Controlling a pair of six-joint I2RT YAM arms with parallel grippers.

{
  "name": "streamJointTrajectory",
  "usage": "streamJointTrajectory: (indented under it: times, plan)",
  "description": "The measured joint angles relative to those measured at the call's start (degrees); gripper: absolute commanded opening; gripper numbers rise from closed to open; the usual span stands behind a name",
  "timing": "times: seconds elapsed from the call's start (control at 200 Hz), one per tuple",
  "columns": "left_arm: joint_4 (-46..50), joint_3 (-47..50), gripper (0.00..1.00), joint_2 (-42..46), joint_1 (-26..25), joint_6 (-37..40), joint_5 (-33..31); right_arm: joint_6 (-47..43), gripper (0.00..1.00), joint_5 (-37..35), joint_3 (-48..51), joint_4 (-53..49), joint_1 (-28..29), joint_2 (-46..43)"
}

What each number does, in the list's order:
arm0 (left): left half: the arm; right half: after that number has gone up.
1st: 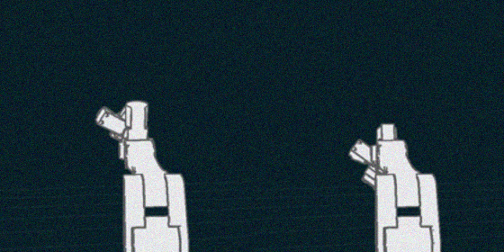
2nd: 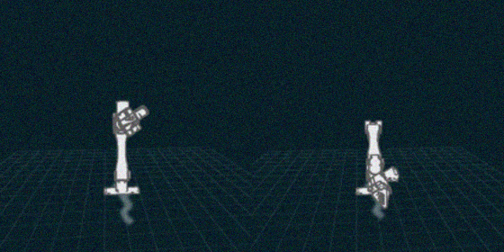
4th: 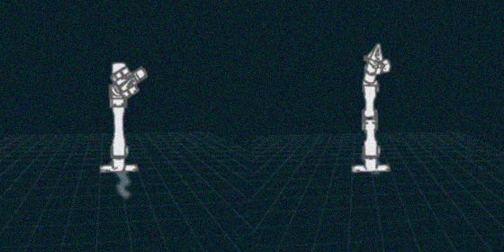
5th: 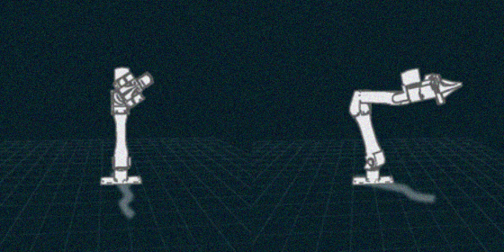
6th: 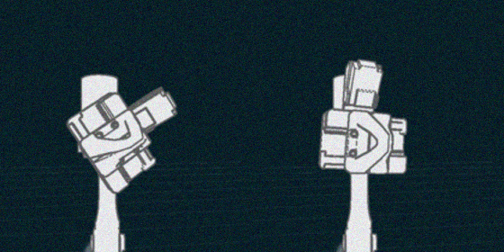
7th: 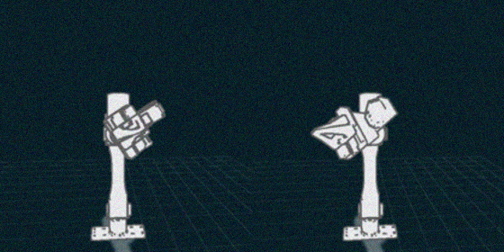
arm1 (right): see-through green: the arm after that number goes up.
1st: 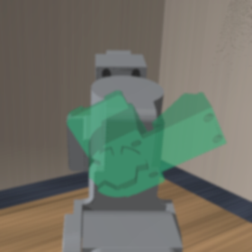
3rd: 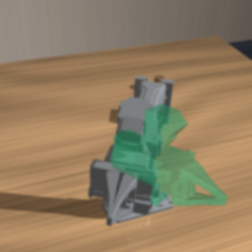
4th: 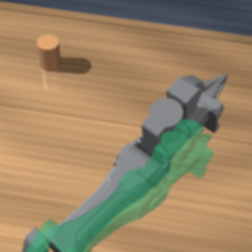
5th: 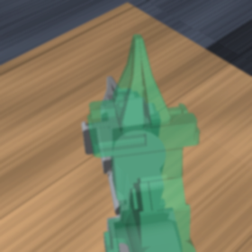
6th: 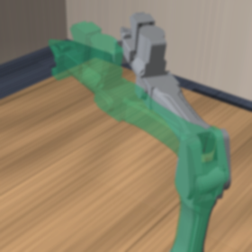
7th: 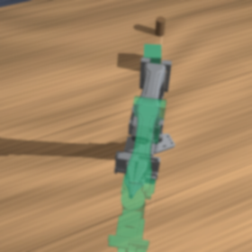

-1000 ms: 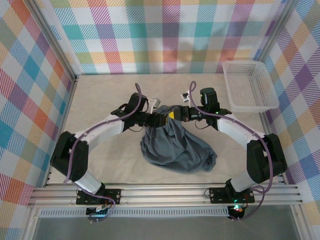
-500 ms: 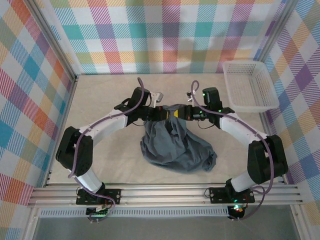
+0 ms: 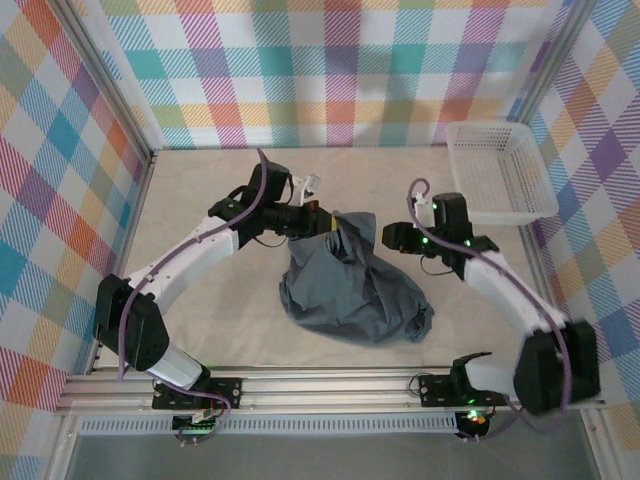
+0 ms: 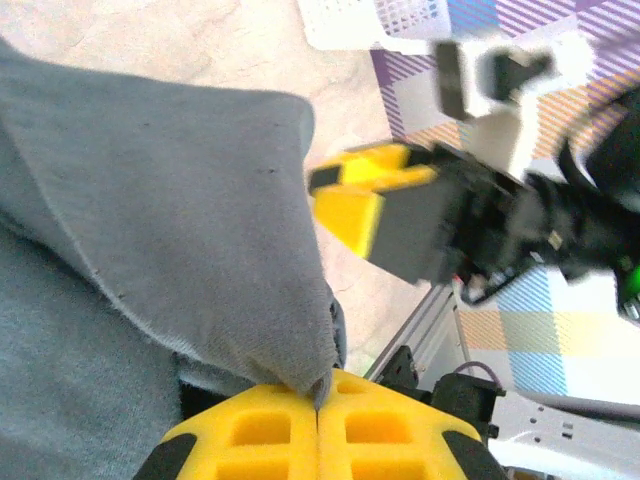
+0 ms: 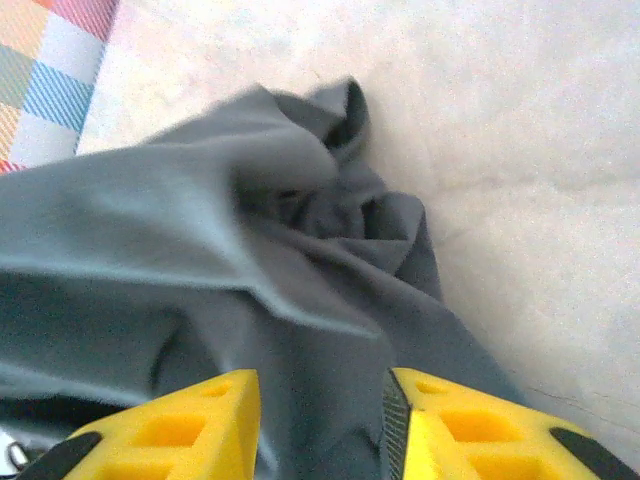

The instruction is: Fold the inside-out t-shirt

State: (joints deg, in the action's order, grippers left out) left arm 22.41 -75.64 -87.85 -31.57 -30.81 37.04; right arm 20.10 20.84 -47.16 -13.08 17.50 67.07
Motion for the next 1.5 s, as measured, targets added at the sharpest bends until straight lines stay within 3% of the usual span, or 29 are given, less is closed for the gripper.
streamJointTrajectory:
  times: [0.115, 0.185, 0.255, 0.295, 0.385, 0.405, 0.44, 0.545, 0.65, 0.72, 0.805, 0.875, 1.04, 1.155, 1.285, 1.385, 1.5]
  plan:
    - [0.2, -0.5, 0.00, 0.1, 0.0, -1.5, 0.0, -0.9, 0.44, -4.8, 1.4, 4.3, 9.4, -6.5]
    - [0.7, -1.6, 0.00, 0.1, 0.0, -2.0, 0.2, -2.6, 0.53, -7.5, 1.3, 6.4, 14.6, -5.3]
    - [0.9, -2.7, 0.00, 0.1, -0.1, -2.4, 0.6, -4.4, 0.53, -10.2, 0.8, 7.8, 17.3, -1.4]
    - [0.9, -3.3, 0.00, 0.2, -0.2, -2.5, 0.8, -5.5, 0.48, -11.5, 0.2, 8.4, 17.8, 1.7]
    - [1.8, -4.1, 0.00, 0.5, -0.2, -2.4, 0.9, -7.8, 0.05, -12.5, -2.0, 8.8, 17.8, 8.5]
    - [2.3, -4.3, 0.00, 0.7, -0.2, -2.2, 0.8, -8.1, 0.00, -12.2, -2.8, 8.7, 17.8, 9.7]
    - [3.7, -5.0, 0.00, 0.8, -0.2, -1.4, 0.1, -8.7, 0.00, -11.6, -3.8, 8.3, 17.7, 11.2]
    - [7.8, -7.0, 0.00, 0.9, 0.7, 2.1, -4.0, -9.0, 0.00, -4.8, -5.8, 7.9, 17.4, 10.5]
    - [10.6, -8.2, 0.00, -0.5, 4.0, 6.2, -7.6, -6.2, 0.00, 10.3, -5.7, 9.9, 16.1, 5.0]
    - [10.5, -8.2, 0.00, -3.2, 6.3, 7.8, -6.4, -2.8, 0.00, 17.5, -5.6, 12.9, 15.0, 1.4]
    - [10.1, -8.0, 0.24, -6.0, 6.1, 9.2, -2.5, 1.6, 0.00, 21.0, -5.0, 15.2, 11.8, -0.6]
    - [9.4, -7.3, 0.42, -6.7, 6.1, 10.2, -4.0, 3.9, 0.00, 23.8, -4.0, 16.2, 8.8, -0.9]
    - [6.8, -1.1, 0.66, -3.2, 8.6, 12.6, -4.8, 5.9, 0.00, 26.8, -3.4, 17.4, 6.2, -1.0]
    - [5.6, 3.8, 0.68, 3.6, 8.3, 14.1, -3.0, 5.7, 0.00, 28.6, -3.4, 17.2, 6.0, -0.3]
    - [4.7, 4.6, 0.68, 8.7, 2.2, 20.5, -4.2, 5.7, 0.00, 30.7, -3.6, 16.8, 6.0, 1.7]
    - [2.7, 4.6, 0.66, 9.0, -1.6, 24.3, -5.6, 5.9, 0.00, 32.1, -3.9, 16.5, 6.0, 2.7]
    - [1.1, 4.0, 0.59, 5.9, -1.9, 27.6, -6.4, 6.4, 0.00, 33.2, -4.4, 16.4, 6.0, 2.9]
